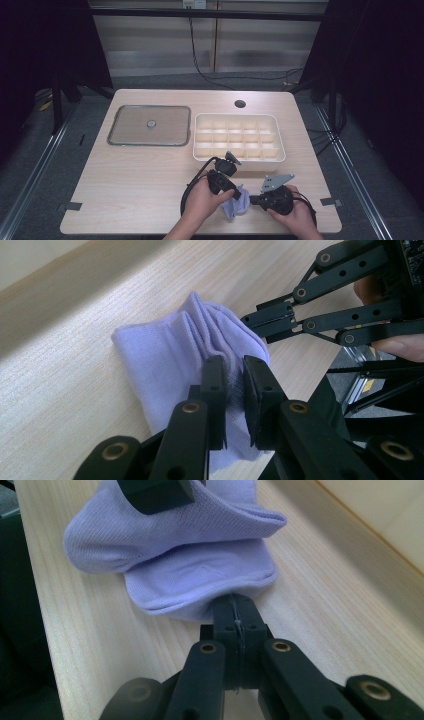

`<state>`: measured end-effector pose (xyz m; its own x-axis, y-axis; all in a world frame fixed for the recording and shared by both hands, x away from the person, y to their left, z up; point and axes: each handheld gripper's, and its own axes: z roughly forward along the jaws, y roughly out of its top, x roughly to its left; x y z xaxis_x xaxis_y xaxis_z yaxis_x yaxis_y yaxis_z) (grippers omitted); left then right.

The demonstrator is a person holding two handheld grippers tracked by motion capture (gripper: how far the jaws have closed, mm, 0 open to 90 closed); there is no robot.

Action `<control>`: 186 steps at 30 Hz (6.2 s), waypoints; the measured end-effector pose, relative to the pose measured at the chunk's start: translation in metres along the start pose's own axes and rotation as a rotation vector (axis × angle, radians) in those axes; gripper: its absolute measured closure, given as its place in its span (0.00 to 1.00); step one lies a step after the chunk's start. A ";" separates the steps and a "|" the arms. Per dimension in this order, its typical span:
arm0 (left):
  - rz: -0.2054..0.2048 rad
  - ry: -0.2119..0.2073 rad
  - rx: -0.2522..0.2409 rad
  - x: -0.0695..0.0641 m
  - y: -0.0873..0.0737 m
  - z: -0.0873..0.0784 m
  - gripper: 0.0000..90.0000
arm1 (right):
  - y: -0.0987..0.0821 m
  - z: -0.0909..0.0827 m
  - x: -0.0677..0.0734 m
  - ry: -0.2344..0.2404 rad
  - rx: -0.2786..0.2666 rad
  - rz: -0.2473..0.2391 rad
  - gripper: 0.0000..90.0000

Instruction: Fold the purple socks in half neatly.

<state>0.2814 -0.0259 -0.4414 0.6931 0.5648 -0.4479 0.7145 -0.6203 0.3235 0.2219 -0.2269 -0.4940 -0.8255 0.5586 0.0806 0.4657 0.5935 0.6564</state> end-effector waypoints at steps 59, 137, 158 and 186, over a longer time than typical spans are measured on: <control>0.034 -0.014 -0.006 -0.009 0.003 -0.005 0.83 | -0.002 -0.001 -0.001 0.011 -0.008 0.009 0.99; -0.066 0.035 -0.056 0.033 -0.031 -0.009 0.67 | -0.003 -0.001 -0.002 0.015 -0.020 0.020 0.99; -0.076 -0.011 -0.022 0.029 -0.028 -0.003 0.92 | -0.005 -0.004 -0.002 0.000 -0.010 0.010 0.99; -0.044 -0.014 -0.019 0.019 -0.023 -0.013 0.92 | -0.003 -0.004 0.006 0.031 0.002 -0.009 1.00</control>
<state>0.2792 0.0059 -0.4466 0.6597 0.5836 -0.4735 0.7460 -0.5847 0.3189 0.2145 -0.2274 -0.4924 -0.8389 0.5355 0.0977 0.4590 0.5995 0.6557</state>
